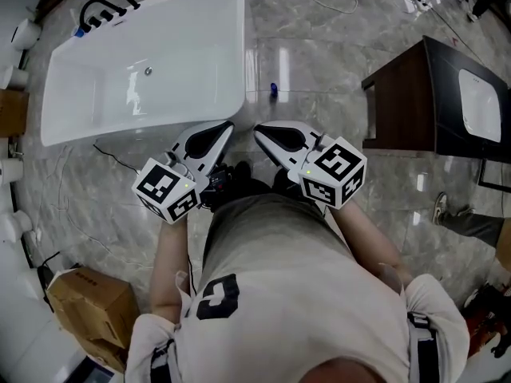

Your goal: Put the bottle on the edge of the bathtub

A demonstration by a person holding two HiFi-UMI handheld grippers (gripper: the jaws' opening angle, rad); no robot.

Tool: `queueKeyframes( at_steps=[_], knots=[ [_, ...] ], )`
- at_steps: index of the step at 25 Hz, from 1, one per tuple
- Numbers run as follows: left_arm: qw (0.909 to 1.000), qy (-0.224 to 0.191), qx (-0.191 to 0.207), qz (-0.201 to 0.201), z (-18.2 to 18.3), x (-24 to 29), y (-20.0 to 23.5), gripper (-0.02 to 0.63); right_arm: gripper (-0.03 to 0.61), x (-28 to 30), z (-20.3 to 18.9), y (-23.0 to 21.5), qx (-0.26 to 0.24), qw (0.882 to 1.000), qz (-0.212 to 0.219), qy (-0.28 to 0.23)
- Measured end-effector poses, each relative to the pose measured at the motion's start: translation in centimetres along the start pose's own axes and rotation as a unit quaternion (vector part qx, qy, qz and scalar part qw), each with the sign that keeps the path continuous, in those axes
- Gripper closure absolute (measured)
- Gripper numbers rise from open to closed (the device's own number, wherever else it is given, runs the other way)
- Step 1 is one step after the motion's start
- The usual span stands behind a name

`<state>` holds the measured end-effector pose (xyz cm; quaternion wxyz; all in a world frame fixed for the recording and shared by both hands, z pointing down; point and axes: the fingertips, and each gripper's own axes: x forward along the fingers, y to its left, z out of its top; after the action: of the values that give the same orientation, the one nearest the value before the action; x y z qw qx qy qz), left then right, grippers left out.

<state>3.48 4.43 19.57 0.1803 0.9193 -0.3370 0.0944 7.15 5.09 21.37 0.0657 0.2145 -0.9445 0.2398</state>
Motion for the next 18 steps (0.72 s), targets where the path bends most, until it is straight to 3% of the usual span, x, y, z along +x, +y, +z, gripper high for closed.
queueKeyframes(
  at_steps=[9, 18],
  knots=[
    [0.9993, -0.015, 0.012, -0.032, -0.4, -5.3, 1.9, 0.557, 0.551, 3.8, 0.4, 3.8, -0.021, 0.999, -0.038, -0.008],
    [0.9976, -0.024, 0.021, -0.061, -2.2, -15.6, 6.1, 0.557, 0.551, 12.4, -1.1, 12.1, -0.041, 0.997, -0.06, 0.004]
  ],
)
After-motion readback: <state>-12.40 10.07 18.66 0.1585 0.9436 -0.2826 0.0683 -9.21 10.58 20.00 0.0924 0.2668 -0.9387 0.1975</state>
